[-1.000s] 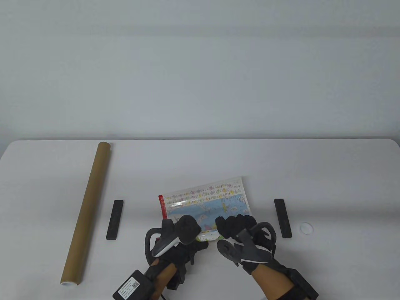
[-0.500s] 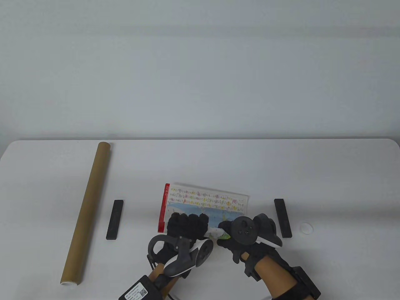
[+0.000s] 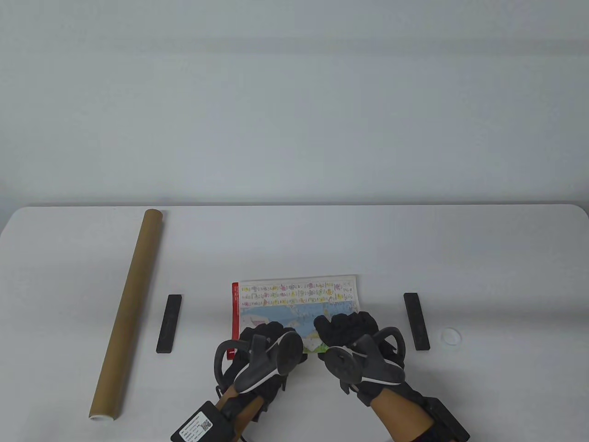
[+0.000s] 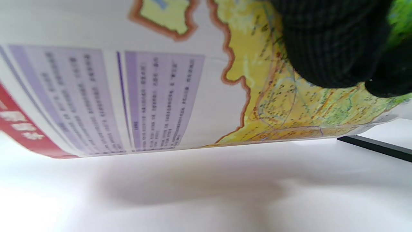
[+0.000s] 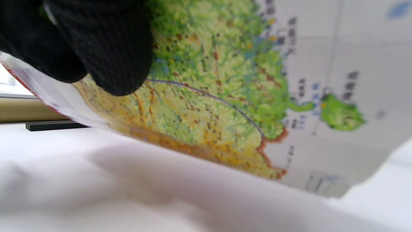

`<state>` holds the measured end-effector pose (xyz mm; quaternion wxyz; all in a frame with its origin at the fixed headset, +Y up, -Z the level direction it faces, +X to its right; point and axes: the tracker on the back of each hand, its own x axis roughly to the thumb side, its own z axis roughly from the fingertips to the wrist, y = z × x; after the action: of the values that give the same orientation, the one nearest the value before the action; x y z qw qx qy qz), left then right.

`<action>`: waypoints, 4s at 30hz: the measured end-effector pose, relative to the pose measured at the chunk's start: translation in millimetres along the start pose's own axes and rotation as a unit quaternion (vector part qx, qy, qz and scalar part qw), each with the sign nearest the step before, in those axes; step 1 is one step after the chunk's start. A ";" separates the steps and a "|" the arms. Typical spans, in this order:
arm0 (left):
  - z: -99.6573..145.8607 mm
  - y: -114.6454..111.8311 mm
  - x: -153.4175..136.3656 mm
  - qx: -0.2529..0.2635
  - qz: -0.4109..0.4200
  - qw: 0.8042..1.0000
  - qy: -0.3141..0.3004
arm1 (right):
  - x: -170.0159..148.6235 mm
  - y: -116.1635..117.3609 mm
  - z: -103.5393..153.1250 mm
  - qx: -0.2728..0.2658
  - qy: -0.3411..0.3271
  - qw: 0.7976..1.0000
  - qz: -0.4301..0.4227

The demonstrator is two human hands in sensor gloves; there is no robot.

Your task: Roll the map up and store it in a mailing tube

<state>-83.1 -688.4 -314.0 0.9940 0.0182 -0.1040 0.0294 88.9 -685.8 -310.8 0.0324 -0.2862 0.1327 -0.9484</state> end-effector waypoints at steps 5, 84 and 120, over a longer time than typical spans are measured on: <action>-7.5 -6.3 -13.9 -0.079 0.103 0.991 0.014 | 10.9 -3.9 2.9 -0.034 -0.025 0.997 0.067; -4.8 -1.9 -12.7 -0.009 -0.014 1.000 0.000 | -11.3 -0.2 -0.1 0.011 0.017 1.000 -0.016; 11.9 6.6 9.7 0.125 -0.126 0.984 -0.030 | -22.1 -1.4 -0.4 0.028 0.021 0.993 -0.116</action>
<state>-76.5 -681.8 -300.1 0.9761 0.1558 -0.1264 -0.0840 107.2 -681.3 -322.5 -0.0726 -0.2782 0.0726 -0.9550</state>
